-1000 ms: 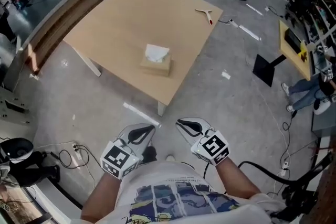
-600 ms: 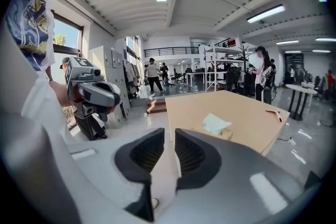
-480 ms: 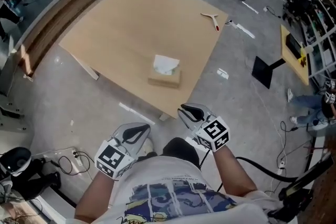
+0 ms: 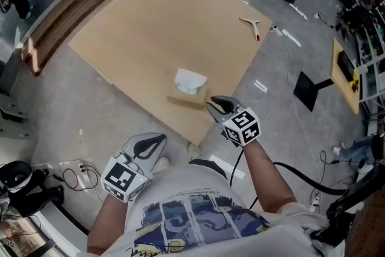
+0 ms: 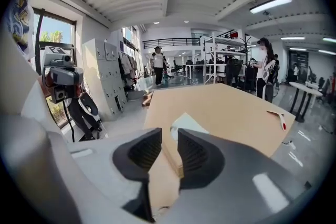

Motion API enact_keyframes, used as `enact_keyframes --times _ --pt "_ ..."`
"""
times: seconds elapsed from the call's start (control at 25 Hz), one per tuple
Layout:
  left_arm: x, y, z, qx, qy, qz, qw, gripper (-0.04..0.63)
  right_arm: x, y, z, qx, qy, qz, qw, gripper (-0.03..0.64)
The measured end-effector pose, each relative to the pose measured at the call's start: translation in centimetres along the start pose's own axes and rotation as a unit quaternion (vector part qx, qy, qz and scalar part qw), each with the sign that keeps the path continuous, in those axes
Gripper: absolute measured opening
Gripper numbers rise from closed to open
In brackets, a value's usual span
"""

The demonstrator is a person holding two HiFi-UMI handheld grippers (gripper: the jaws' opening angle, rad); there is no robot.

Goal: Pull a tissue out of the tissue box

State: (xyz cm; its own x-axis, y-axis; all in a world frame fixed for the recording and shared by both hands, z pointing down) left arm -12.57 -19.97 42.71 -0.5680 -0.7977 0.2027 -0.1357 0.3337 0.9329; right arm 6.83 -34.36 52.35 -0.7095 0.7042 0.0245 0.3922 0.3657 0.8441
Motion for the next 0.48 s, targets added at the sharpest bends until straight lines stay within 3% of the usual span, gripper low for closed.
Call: enact_keyframes --times 0.48 --pt "2.2 -0.3 -2.3 0.012 -0.090 0.039 0.9951 0.005 -7.0 1.0 -8.9 0.041 -0.082 -0.066 0.994 0.140"
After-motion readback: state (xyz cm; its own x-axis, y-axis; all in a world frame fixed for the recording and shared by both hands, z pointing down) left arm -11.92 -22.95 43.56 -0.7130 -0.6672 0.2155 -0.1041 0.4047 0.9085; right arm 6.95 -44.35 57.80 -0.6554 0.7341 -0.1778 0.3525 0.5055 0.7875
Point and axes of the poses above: the fingertips, and each gripper's own axes: z backward along the fingers, x to its left, y out of its underside, the point moved 5 cm from there along z, backward along the fingers, and after that the axes turned 12 degrees about y, right-handed, at the moved point
